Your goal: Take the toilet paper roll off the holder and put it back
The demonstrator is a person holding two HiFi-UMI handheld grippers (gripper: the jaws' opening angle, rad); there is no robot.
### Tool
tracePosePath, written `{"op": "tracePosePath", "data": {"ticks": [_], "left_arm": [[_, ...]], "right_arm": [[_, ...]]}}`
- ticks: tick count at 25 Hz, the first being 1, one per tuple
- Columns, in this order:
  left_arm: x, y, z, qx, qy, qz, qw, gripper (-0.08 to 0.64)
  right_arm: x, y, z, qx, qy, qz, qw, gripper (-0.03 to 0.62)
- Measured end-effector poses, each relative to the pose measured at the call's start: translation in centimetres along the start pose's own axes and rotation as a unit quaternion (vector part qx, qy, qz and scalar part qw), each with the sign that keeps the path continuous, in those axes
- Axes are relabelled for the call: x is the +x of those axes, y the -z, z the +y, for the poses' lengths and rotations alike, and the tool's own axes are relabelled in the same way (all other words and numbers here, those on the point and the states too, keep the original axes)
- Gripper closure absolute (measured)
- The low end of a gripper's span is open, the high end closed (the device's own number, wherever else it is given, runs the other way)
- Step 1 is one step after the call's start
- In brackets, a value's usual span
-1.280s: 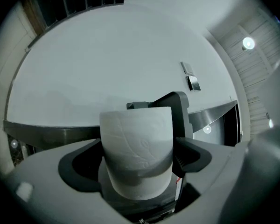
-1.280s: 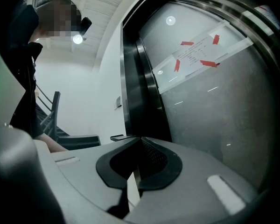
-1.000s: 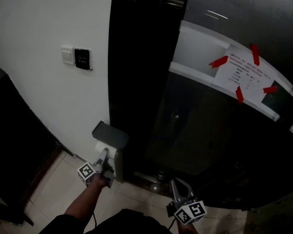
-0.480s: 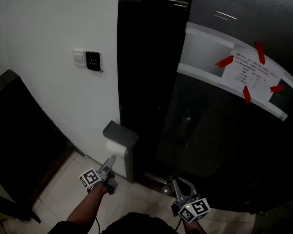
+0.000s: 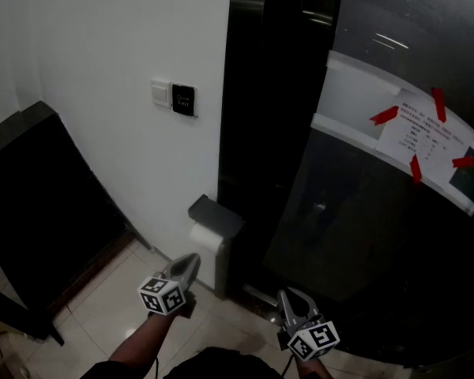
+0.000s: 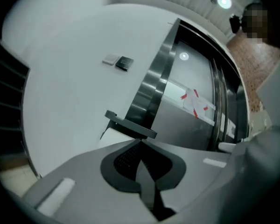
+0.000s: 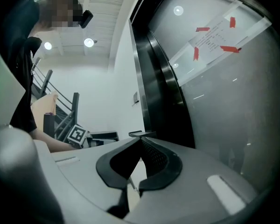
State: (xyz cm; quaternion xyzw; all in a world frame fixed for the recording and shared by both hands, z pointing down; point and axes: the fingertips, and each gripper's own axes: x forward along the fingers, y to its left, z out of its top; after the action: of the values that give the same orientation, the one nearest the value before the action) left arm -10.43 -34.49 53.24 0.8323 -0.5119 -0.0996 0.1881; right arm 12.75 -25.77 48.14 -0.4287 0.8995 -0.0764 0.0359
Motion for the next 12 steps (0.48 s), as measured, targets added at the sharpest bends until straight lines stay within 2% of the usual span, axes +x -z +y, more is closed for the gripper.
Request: {"op": "tracePosePath", "data": {"ticks": [2, 4, 12], "left_arm": [[-0.6, -0.7, -0.9, 0.049, -0.012, -0.005, 0.9987, 0.558], [-1.3, -1.4, -1.8, 0.082, -0.020, -0.018, 0.9963, 0.558], [-4.4, -2.6, -6.3, 0.158, 0.012, -0.051, 0.9861, 0.558]], "right_arm": [[0.1, 0.2, 0.3, 0.000, -0.005, 0.001, 1.000, 0.578], [-0.1, 0.3, 0.6, 0.003, -0.008, 0.000, 1.000, 0.578], [-1.6, 0.9, 0.6, 0.014, -0.001, -0.003, 1.000, 0.578]]}}
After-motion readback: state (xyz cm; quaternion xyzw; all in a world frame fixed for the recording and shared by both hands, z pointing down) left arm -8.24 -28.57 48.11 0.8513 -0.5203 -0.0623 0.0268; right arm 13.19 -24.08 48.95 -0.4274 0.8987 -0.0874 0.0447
